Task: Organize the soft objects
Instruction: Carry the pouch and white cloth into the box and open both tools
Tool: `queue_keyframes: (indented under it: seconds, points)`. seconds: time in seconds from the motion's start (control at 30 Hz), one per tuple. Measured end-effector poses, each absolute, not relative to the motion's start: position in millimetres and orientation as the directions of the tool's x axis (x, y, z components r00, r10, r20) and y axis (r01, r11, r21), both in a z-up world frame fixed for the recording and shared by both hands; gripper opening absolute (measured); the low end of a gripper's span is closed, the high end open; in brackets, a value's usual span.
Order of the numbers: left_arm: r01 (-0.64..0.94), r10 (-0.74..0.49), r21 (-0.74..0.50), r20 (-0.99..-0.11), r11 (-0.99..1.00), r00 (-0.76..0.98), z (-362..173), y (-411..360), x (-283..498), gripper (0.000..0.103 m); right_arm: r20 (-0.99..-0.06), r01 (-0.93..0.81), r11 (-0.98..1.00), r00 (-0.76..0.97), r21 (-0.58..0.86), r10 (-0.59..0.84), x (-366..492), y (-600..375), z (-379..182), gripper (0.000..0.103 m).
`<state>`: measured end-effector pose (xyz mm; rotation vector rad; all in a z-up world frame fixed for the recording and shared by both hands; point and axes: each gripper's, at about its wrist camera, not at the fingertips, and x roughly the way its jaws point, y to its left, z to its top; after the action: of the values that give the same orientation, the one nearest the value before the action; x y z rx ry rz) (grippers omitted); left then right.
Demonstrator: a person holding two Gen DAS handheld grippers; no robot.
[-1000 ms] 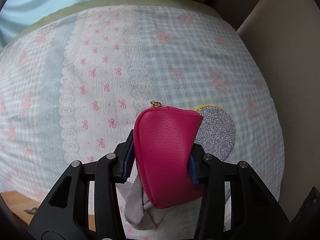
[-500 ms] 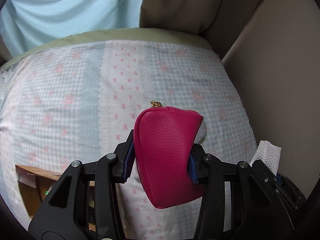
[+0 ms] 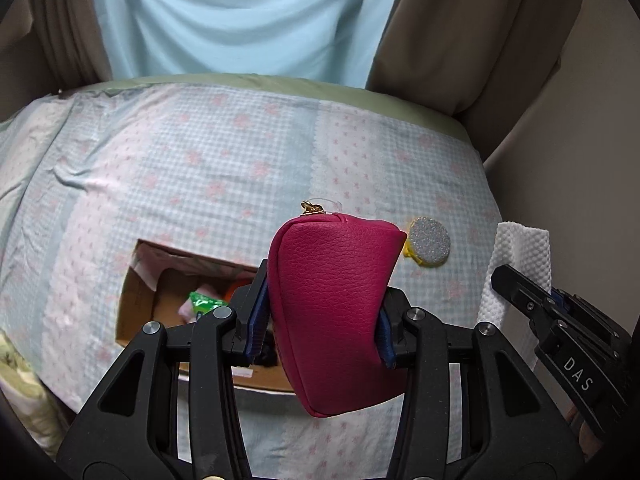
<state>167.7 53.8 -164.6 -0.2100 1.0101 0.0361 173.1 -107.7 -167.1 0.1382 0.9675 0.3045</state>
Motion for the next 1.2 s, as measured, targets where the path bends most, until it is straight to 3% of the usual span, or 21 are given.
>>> queue_keyframes:
  seconds: [0.4,0.97,1.2]
  points:
    - [-0.265,-0.014,-0.152,-0.889,0.952,0.458,-209.8,168.0,124.4,0.04,-0.858,-0.308,0.912,0.353,0.271,0.374,172.3,0.3,-217.5,0.015]
    - [-0.069,-0.124,-0.149,-0.953,0.987,0.275,-319.3,224.8,176.9,0.04,-0.95,-0.15,0.96,0.171,0.235,0.26,196.9,73.1,-328.8,0.015]
    - [-0.009,-0.139,-0.145,-0.965,0.989,0.224,-347.3,231.1,186.2,0.04,-0.959,-0.129,0.965,0.141,0.229,0.247,202.6,79.8,-348.9,0.015]
